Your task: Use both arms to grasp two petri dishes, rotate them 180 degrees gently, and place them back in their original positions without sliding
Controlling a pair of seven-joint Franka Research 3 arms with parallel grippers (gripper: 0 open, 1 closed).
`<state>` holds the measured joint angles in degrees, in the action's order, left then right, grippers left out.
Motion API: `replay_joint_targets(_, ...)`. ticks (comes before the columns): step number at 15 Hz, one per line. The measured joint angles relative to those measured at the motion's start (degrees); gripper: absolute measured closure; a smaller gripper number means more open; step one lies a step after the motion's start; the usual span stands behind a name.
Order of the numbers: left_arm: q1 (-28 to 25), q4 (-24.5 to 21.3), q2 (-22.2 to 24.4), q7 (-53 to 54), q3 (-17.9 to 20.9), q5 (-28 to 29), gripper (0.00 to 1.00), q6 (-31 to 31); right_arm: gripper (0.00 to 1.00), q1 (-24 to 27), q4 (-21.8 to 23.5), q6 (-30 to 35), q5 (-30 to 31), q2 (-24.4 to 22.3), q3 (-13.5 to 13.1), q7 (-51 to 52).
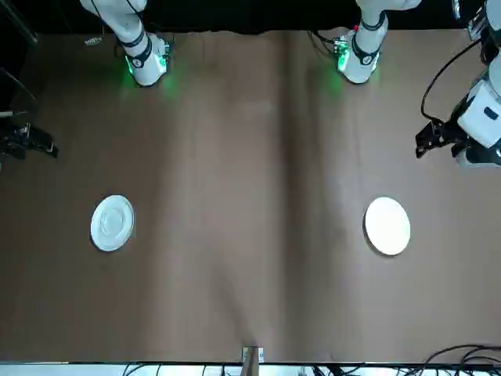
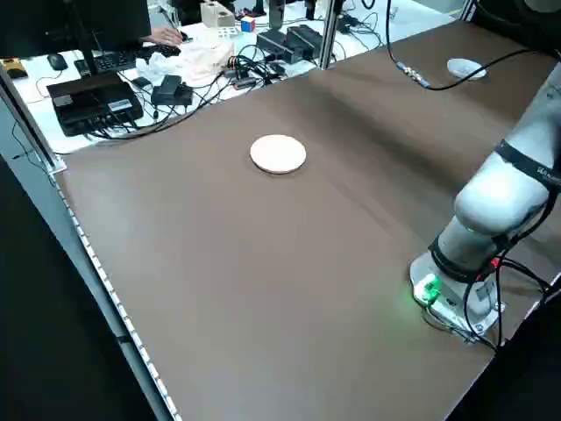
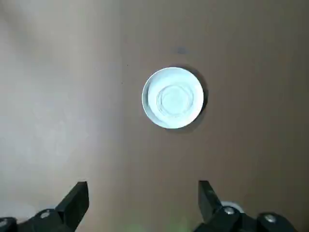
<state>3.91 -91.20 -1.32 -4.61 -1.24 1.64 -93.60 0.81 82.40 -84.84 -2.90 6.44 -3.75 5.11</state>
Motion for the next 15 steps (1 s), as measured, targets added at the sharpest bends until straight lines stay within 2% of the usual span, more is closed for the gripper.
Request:
replay_joint_targets(12,-0.1,-0.4,0.0,-0.1,0.2,0.0,0.0,-0.5,0.0,0.0,-0.7,-0.2,0.0,0.2,0.0,0.1)
replay_joint_targets(15,-0.1,-1.3,0.0,0.5,0.1,0.0,0.0,-0.8,0.0,0.2,0.0,-3.4,0.0,3.5,-0.3,-1.5)
